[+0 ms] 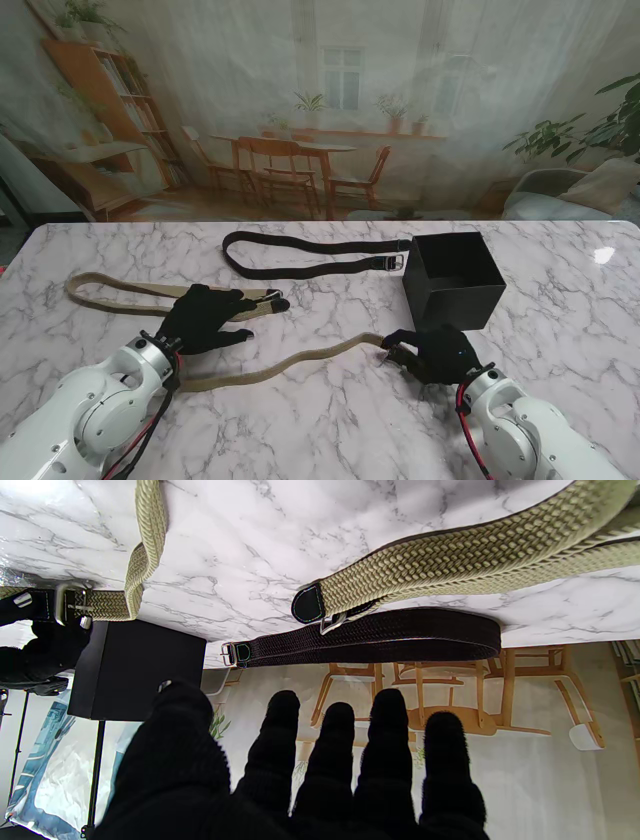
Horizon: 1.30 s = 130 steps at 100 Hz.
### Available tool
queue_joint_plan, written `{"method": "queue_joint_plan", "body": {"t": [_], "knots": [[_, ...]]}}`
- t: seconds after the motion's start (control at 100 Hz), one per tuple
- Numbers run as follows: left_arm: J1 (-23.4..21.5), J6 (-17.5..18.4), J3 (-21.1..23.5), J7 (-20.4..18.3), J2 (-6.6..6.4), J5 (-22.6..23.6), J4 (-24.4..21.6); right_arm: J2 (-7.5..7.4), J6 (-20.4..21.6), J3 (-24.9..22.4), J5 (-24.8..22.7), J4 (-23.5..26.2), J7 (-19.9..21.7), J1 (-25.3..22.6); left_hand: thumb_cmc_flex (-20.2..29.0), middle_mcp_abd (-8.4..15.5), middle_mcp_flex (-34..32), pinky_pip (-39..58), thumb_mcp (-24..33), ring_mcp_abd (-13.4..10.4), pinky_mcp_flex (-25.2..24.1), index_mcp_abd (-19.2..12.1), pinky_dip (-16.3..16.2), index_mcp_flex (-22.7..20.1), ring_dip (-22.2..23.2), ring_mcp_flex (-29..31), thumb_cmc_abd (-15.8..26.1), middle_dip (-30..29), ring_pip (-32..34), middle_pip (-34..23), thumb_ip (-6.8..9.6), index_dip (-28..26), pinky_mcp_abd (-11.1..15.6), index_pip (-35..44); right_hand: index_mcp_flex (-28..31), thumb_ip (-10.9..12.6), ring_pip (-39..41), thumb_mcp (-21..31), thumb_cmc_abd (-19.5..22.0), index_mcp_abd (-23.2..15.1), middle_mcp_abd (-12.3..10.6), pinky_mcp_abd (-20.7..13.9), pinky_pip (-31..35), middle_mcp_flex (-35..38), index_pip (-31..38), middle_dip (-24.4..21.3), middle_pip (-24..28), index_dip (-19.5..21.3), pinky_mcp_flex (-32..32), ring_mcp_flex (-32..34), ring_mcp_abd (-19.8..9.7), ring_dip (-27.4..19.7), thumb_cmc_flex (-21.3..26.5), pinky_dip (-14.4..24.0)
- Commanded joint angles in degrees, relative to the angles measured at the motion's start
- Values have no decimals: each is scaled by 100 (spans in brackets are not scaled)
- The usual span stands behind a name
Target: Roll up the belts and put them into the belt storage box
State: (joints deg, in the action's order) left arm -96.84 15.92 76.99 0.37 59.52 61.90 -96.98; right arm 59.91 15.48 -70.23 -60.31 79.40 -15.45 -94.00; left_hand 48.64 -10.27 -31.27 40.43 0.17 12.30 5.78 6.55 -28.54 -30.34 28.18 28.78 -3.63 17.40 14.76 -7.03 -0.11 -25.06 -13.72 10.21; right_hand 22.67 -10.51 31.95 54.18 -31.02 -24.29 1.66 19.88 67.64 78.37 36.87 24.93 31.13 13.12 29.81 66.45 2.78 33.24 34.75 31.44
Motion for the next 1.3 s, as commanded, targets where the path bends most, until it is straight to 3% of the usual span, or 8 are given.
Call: {"method": "queue_joint_plan", "body": {"t": [0.0,0.18,0.34,0.5,0.72,0.86,0.98,1.29], "knots": [[8,10,-23,-67,6,-20,21,8,17,6,19,-22,175,-77,70,-70,259,-168,-163,69,-91,95,-140,122,-25,-162,245,21,-109,86,-49,-38,-168,-87,758,410,-125,396,477,-390,-31,285,39,279,517,69,207,155,-145,226,3,-146,569,46],[9,7,-28,-76,6,-26,20,13,63,-14,101,-7,265,-88,71,-61,260,-169,-164,65,-90,96,-141,120,-24,-166,244,22,-110,83,-49,-38,-166,-85,1859,-295,-519,-110,210,934,-154,233,-221,26,1678,-118,-297,-899,-393,-147,-175,-264,769,87],[13,8,-33,-90,4,-30,17,2,125,-43,112,31,374,-108,62,-63,265,-174,-166,62,-97,96,-140,120,-23,-171,250,21,-112,83,-50,-38,-169,-83,2125,-423,-685,-204,-136,1861,-245,90,-321,-151,1805,-374,-553,-155,-506,-330,-254,-328,-218,86],[15,12,-35,-88,4,-28,19,-36,286,-259,218,412,1041,-299,65,-66,265,-181,-165,66,-103,100,-138,131,-23,-170,250,20,-112,83,-49,-35,-174,-88,2251,313,-1046,-400,0,2668,-115,-143,-506,-676,34,-694,-958,1091,-886,-794,-202,-508,-1655,73],[29,16,-49,-107,2,-31,24,-169,588,-674,417,1258,2582,-640,57,-63,264,-186,-167,70,-102,100,-137,133,-22,-168,246,20,-112,84,-50,-34,-177,-89,1125,689,-1558,-205,-156,3191,-192,-528,-872,-1792,-1020,-1013,-1508,1228,-1287,-1579,-387,-832,-1476,-17],[27,13,-48,-102,3,-32,23,-226,664,-748,187,1519,2910,-713,69,-64,261,-190,-161,75,-103,100,-136,130,-22,-171,249,21,-113,82,-49,-34,-181,-88,799,1080,-1597,1417,-495,3058,-476,-761,-910,-2089,-1202,-1074,-1490,1440,-1193,-1685,-569,-916,-434,-60],[27,8,-52,-108,3,-36,22,-225,602,-629,-261,1414,2560,-654,72,-62,263,-195,-163,71,-104,108,-133,129,-22,-165,249,20,-112,83,-50,-33,-175,-88,993,496,-1325,1451,-784,2551,-733,-907,-694,-1724,-714,-669,-1152,1795,-889,-1364,-695,-800,493,-178],[45,-14,-78,-151,0,-52,23,-168,216,-297,-217,1019,1920,-503,67,-67,304,-204,-165,66,-106,101,-131,126,-22,-179,256,16,-117,98,-50,-35,-172,-85,1731,-368,-27,23,-253,602,335,-79,-478,-4111,1744,1332,411,1423,-1254,-2130,70,272,39,428]]}}
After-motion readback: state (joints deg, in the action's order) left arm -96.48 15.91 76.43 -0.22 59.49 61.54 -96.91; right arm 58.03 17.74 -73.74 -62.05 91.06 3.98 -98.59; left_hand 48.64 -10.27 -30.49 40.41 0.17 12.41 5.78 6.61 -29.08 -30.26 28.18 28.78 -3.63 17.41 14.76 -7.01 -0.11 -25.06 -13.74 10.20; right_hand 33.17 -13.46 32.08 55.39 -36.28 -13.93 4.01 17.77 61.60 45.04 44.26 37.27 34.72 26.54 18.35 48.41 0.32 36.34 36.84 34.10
